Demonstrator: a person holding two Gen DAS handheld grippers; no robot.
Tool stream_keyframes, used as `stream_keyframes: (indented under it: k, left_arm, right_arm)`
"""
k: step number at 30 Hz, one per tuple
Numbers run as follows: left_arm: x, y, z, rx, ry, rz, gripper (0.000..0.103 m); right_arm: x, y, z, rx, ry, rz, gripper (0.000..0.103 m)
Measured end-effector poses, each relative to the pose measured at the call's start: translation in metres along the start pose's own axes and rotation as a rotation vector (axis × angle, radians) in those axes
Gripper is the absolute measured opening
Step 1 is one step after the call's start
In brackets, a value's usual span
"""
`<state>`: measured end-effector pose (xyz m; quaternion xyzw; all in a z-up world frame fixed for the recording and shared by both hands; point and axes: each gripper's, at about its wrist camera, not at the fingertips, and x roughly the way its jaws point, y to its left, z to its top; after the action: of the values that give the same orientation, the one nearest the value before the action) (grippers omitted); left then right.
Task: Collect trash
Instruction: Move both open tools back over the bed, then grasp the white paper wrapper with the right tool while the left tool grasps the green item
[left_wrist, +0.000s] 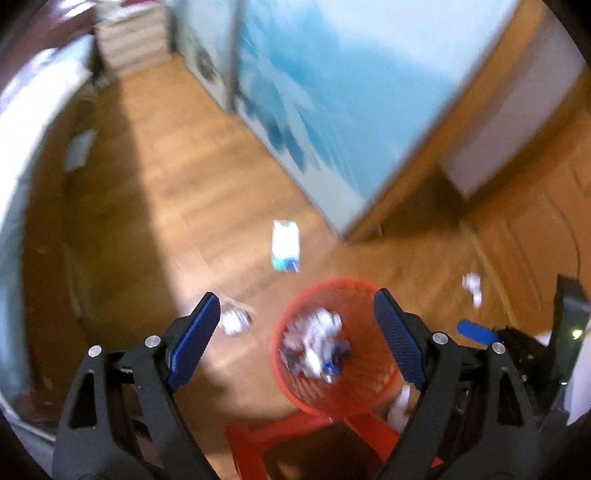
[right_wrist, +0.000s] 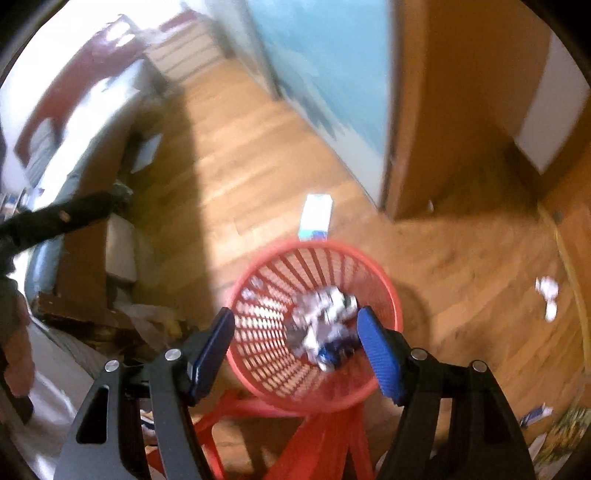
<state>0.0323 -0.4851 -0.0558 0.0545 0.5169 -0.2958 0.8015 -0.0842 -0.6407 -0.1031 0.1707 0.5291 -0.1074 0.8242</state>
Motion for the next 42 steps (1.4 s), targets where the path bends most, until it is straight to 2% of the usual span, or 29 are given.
stream_keyframes:
  k: [2,5,7,11,13,16,19,21,22,24,30,36,40,42]
  left_arm:
    - [-0.048,0.040,0.002,-0.058,-0.116,0.028,0.084]
    - [-0.115,0.100,-0.006,-0.138,-0.271,0.077,0.085]
    - [-0.169,0.153,-0.023,-0.213,-0.386,0.151,0.085]
    - [-0.238,0.235,-0.065,-0.318,-0.532,0.306,0.088]
    - [-0.255,0.263,-0.083,-0.349,-0.572,0.362,0.091]
    - [-0.268,0.314,-0.127,-0.436,-0.596,0.423,0.091]
    - [-0.268,0.347,-0.170,-0.519,-0.651,0.443,0.091]
    - [-0.267,0.365,-0.187,-0.580,-0.648,0.438,0.091]
    - [-0.265,0.377,-0.194,-0.615,-0.629,0.413,0.091]
    - [-0.265,0.395,-0.199,-0.639,-0.626,0.399,0.091]
    - [-0.271,0.430,-0.201,-0.667,-0.645,0.438,0.091]
    - [-0.260,0.471,-0.198,-0.715,-0.630,0.408,0.091]
    - [-0.257,0.490,-0.192,-0.740,-0.631,0.370,0.091]
    - [-0.254,0.495,-0.190,-0.751,-0.628,0.363,0.091]
  right_arm:
    - [-0.009,0.024,0.012,-0.054,-0.039,0.018,0.071]
    - [-0.024,0.076,0.033,-0.157,-0.106,0.064,0.079]
    - [-0.031,0.119,0.045,-0.231,-0.142,0.110,0.081]
    - [-0.037,0.203,0.059,-0.336,-0.173,0.200,0.081]
    - [-0.037,0.241,0.060,-0.376,-0.180,0.238,0.081]
    - [-0.036,0.299,0.058,-0.431,-0.183,0.290,0.081]
    - [-0.032,0.347,0.054,-0.478,-0.177,0.329,0.081]
    - [-0.026,0.387,0.051,-0.517,-0.170,0.356,0.081]
    - [-0.024,0.401,0.049,-0.526,-0.171,0.364,0.081]
    - [-0.014,0.440,0.051,-0.545,-0.169,0.397,0.081]
    - [0.021,0.555,0.069,-0.564,-0.179,0.472,0.080]
    - [0.087,0.678,0.099,-0.537,-0.137,0.514,0.078]
    - [0.128,0.731,0.112,-0.498,-0.094,0.545,0.078]
    - [0.147,0.745,0.118,-0.465,-0.057,0.554,0.078]
